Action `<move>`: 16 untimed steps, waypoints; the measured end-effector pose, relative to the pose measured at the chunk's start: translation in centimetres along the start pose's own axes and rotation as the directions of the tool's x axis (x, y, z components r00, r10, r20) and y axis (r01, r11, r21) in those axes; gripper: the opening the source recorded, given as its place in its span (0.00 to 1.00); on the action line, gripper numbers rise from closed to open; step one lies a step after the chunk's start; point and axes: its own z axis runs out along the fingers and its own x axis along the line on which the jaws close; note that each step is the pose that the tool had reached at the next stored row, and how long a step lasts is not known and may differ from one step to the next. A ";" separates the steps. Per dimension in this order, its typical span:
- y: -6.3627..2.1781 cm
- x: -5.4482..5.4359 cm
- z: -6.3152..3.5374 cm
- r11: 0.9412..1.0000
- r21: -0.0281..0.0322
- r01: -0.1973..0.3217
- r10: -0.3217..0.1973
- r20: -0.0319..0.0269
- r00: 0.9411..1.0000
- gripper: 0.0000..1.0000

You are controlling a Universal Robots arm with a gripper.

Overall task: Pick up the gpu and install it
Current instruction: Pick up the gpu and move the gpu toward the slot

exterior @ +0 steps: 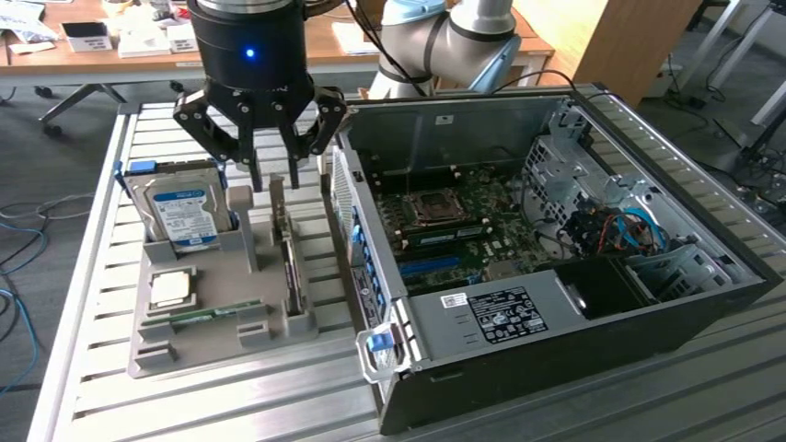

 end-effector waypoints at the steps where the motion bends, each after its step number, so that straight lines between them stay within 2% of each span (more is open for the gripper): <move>1: -0.01 0.0 0.14 1.000 0.000 0.000 0.000 0.000 1.000 0.42; 16: -0.07 0.4 1.15 1.000 -0.001 0.022 -0.022 -0.001 1.000 0.42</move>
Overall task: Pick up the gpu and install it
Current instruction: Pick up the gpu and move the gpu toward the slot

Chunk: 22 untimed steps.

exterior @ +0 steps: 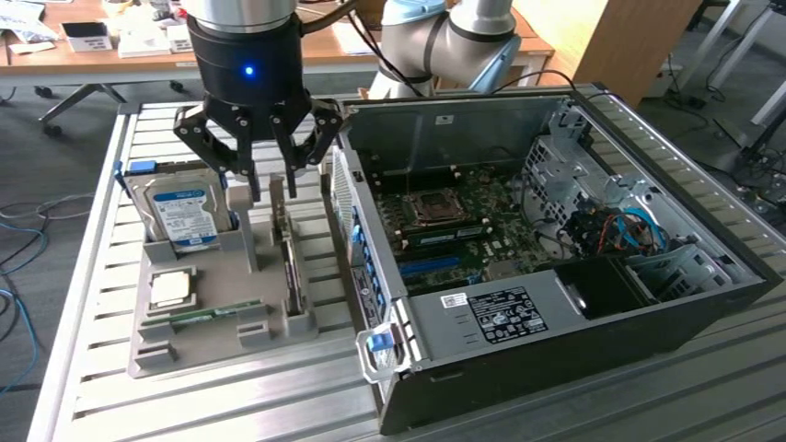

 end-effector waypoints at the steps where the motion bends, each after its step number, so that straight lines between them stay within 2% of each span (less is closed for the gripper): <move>1: 0.00 0.0 0.06 1.000 0.000 0.003 -0.003 0.000 1.000 0.42; 13: -0.01 0.1 0.19 1.000 0.000 0.006 -0.006 0.000 1.000 0.42; 22: -0.04 0.1 0.90 1.000 0.000 0.006 -0.006 0.000 1.000 0.42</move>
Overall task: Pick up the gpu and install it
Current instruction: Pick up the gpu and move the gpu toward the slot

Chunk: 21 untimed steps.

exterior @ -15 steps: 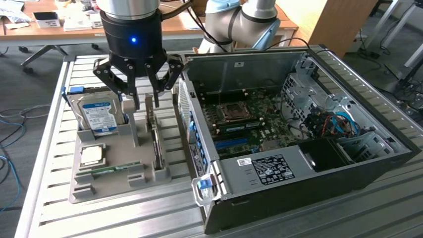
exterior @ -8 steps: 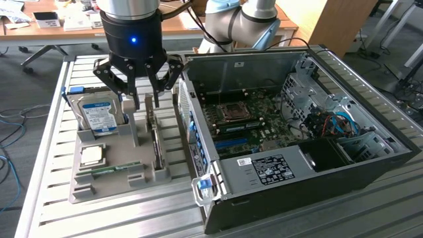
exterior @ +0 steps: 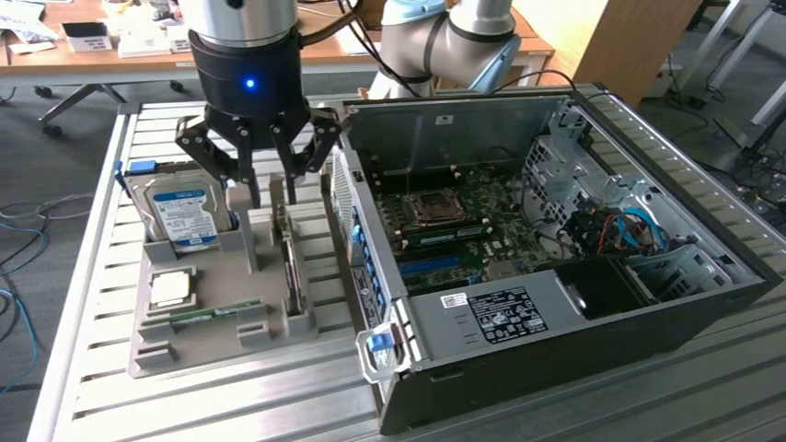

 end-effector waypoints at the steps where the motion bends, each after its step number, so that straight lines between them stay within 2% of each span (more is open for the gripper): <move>1: 0.00 0.0 0.02 1.000 0.000 0.000 0.000 0.000 1.000 0.42; 21: -0.02 0.0 0.43 1.000 0.000 0.000 0.000 0.000 1.000 0.42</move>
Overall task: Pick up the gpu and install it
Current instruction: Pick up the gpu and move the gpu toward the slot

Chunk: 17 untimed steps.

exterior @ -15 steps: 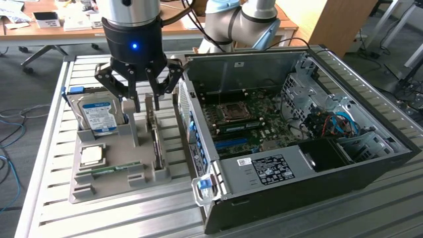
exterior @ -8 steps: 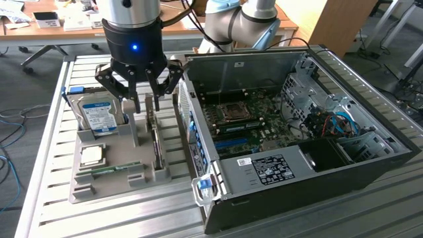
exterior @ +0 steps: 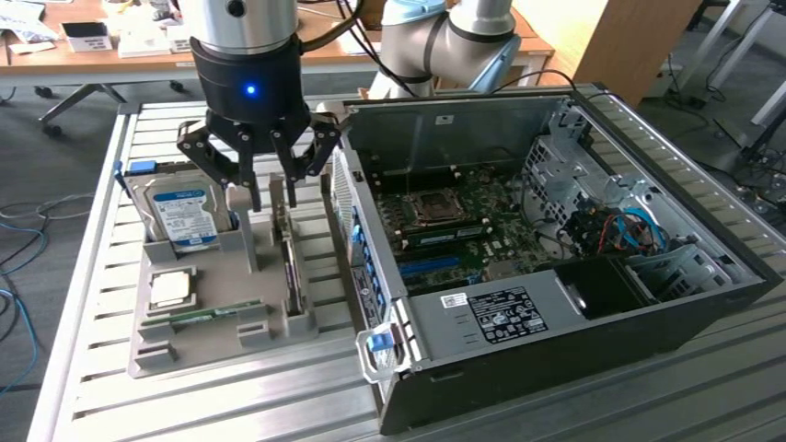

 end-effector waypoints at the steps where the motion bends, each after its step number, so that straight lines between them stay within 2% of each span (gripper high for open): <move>1: 0.00 0.0 0.00 1.000 0.000 0.000 0.000 0.000 1.000 0.42; 17: -0.01 0.0 0.28 1.000 0.000 0.000 0.000 0.000 1.000 0.42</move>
